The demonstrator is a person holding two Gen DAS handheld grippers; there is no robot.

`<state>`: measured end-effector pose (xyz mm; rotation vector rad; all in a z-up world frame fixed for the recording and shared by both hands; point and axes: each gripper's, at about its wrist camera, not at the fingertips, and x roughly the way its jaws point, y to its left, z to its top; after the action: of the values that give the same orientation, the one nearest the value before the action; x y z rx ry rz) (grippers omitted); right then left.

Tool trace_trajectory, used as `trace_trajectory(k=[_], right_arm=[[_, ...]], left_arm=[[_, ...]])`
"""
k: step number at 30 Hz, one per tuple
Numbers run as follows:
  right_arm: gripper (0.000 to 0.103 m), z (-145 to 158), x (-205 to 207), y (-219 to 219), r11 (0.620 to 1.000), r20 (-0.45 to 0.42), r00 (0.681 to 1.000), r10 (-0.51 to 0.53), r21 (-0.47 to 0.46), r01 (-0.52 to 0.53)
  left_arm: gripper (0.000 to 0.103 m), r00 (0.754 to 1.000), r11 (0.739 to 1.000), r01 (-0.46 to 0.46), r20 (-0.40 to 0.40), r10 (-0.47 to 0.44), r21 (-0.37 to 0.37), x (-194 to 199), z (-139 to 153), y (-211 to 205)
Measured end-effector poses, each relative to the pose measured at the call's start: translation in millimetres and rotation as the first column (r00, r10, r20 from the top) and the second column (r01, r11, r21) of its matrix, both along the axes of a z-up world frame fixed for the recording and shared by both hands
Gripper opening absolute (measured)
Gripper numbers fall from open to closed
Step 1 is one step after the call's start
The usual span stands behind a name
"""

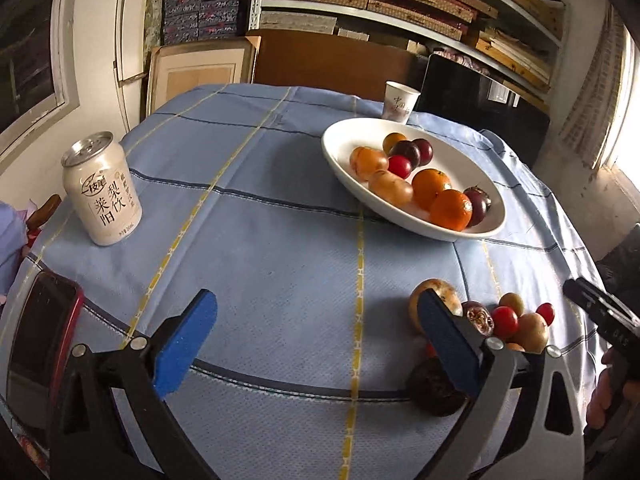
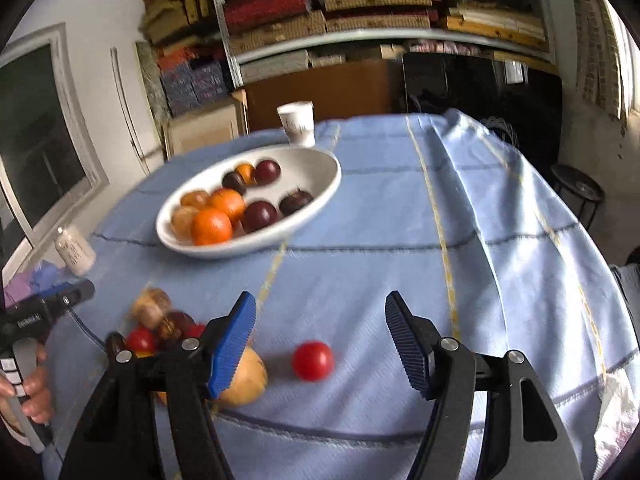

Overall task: Organize fruits
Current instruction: 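Withdraw both grippers to the pile and grasp a red tomato with the right gripper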

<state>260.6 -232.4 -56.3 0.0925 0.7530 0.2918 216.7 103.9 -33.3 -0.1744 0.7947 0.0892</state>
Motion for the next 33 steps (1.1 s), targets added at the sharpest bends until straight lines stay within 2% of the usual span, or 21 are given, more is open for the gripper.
trace_trajectory(k=[3,7,15,29,33], right_arm=[[0.061,-8,4,-1,1.000,-0.047,0.999,0.010,-0.002,-0.010],[0.055,-14,3,7,0.999,-0.064,0.997,0.041,-0.033,-0.043],[0.051,-19,2,14,0.995,-0.093,0.993,0.066,-0.068,-0.072],[0.039,-29,10,18,0.993,-0.148,0.985,0.085,-0.070,-0.096],[0.032,-30,11,18,0.993,-0.150,0.985,0.088,-0.069,-0.099]], left_arm=[[0.098,1.000,1.000,0.015,0.006,-0.015,-0.007,-2,1,-2],[0.098,0.999,0.999,0.035,0.011,-0.035,-0.002,-4,3,-6],[0.098,0.999,0.999,0.043,0.004,-0.042,-0.013,-4,3,-8],[0.098,0.999,0.999,0.048,0.005,-0.048,0.002,-5,4,-11],[0.098,0.999,0.999,0.047,0.003,-0.047,0.006,-5,3,-11]])
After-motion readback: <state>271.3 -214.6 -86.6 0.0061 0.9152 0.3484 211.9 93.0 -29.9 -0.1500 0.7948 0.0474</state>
